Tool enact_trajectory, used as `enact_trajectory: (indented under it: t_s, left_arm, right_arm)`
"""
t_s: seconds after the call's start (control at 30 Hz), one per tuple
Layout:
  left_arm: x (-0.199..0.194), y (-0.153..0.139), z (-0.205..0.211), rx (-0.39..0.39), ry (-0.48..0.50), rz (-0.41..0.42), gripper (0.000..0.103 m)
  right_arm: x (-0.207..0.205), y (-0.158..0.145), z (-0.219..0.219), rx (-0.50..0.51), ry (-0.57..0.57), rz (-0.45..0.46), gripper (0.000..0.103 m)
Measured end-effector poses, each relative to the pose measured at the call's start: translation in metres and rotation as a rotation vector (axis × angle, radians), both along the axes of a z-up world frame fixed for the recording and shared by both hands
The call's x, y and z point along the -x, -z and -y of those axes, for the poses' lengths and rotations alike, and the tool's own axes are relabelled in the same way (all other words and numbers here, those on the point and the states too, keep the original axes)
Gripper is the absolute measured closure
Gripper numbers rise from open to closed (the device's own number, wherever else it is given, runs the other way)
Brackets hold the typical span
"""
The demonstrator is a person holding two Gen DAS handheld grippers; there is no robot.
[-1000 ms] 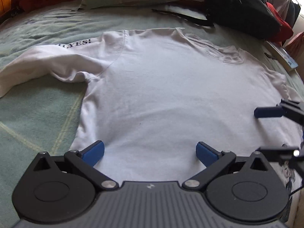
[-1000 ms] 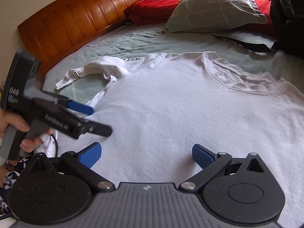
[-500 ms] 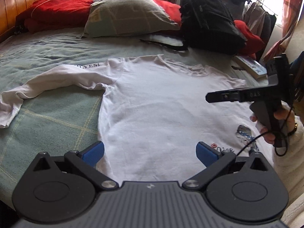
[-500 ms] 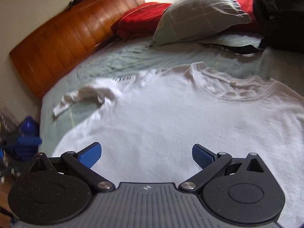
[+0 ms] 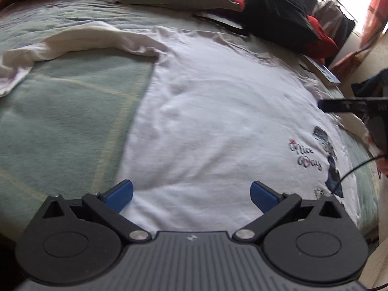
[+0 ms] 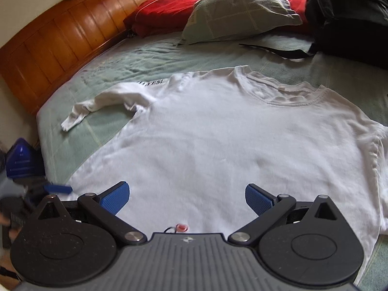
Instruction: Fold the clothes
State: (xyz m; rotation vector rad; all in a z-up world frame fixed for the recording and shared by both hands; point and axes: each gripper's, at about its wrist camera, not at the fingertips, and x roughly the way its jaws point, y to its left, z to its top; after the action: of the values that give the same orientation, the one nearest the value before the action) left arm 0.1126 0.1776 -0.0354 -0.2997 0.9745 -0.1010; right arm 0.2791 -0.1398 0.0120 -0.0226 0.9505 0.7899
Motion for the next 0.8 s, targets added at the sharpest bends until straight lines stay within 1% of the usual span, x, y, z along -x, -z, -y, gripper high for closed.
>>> enact_trajectory:
  t_s: [0.03,0.2,0.27,0.3,0.37,0.43,0.5,0.6,0.67,0.8]
  left_arm:
    - [0.002,-0.003,-0.006,0.000,-0.018,0.003,0.001]
    - [0.001,-0.017,-0.003,0.020,0.023,0.087,0.001]
    - [-0.003,-0.016,0.005,0.032,0.054,0.112,0.001]
    - [-0.005,-0.013,0.010,0.039,0.067,0.116,0.001]
    - [-0.010,-0.003,0.013,0.056,0.071,0.098,0.001]
    - [-0.013,0.011,0.010,0.080,0.059,0.055,0.001]
    - [-0.010,0.017,0.003,0.104,0.059,0.066,0.001]
    - [-0.005,0.012,-0.013,0.130,0.035,0.081,0.001]
    - [-0.006,0.006,-0.027,0.127,-0.001,0.090,0.001]
    - [-0.015,0.001,-0.055,0.072,-0.080,0.095,0.001]
  right_arm:
    - [0.004,-0.002,-0.003,0.006,-0.010,0.008,0.000]
    - [0.007,-0.011,-0.032,0.033,-0.051,0.052,0.000]
    - [0.007,-0.014,-0.047,0.036,-0.071,0.063,0.000]
    - [0.007,-0.015,-0.054,0.038,-0.081,0.069,0.000]
    - [0.008,-0.016,-0.067,0.046,-0.095,0.080,0.000]
    - [0.009,-0.014,-0.076,0.055,-0.100,0.089,0.000]
    - [0.009,-0.010,-0.081,0.061,-0.106,0.086,0.000]
    - [0.006,-0.001,-0.082,0.071,-0.086,0.071,0.000]
    - [0.002,0.005,-0.080,0.067,-0.060,0.052,0.000]
    - [-0.008,0.013,-0.079,0.032,-0.015,0.002,0.000]
